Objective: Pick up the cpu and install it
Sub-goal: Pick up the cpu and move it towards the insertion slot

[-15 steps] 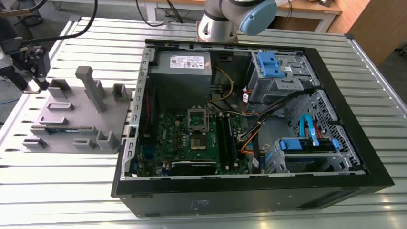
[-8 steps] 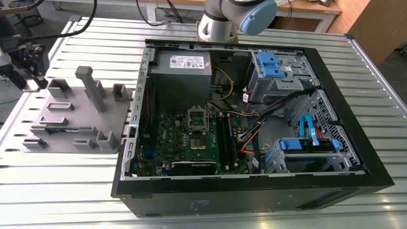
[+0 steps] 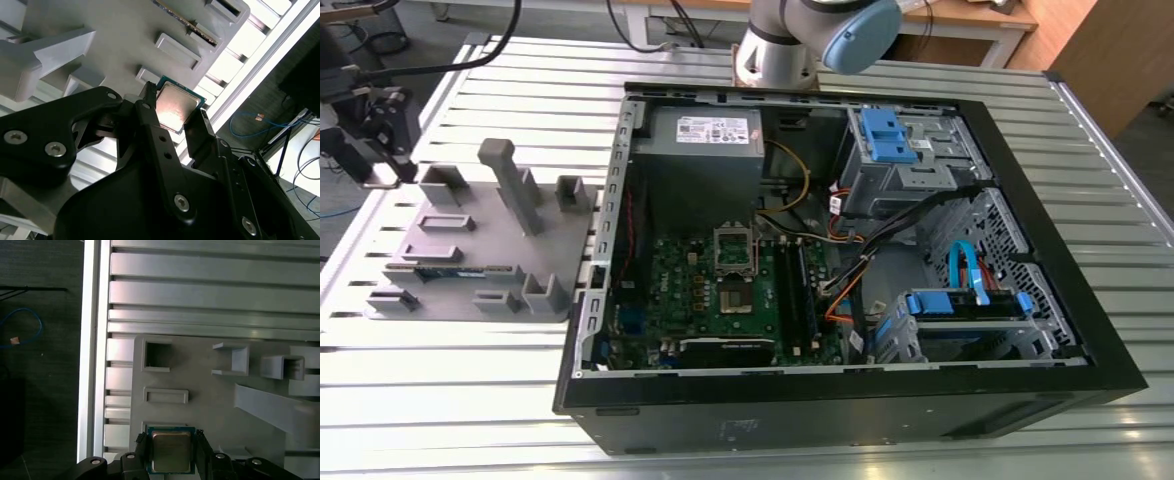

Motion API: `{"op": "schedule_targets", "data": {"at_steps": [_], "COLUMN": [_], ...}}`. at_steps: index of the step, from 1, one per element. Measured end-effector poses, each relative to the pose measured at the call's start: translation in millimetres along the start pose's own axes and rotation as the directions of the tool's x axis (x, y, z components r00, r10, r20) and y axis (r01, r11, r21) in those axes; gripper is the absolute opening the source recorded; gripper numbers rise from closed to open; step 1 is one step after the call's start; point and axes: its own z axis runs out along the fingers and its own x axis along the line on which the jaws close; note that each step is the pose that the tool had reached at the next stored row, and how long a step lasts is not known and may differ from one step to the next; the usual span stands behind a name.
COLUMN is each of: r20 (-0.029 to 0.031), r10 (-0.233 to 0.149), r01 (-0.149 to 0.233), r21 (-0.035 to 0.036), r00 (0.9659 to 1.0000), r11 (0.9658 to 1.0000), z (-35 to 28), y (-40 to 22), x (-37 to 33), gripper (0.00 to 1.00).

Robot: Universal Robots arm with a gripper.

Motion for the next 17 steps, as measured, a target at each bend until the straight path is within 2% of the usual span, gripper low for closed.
{"op": "schedule_targets", "data": {"at_steps": [8,17], "r20": [0.0000,0.0001], "r10": [0.000,0.000], "r01": [0.000,0.000], "r21": [0.0000,0.0000], "r00": [1.0000,1.0000], "r11": [1.0000,1.0000], "z": [-6.3,-10.3], "y": [0.0,0.1], "x": [-0.2,-0.3], "gripper": [0.47,0.47]}}
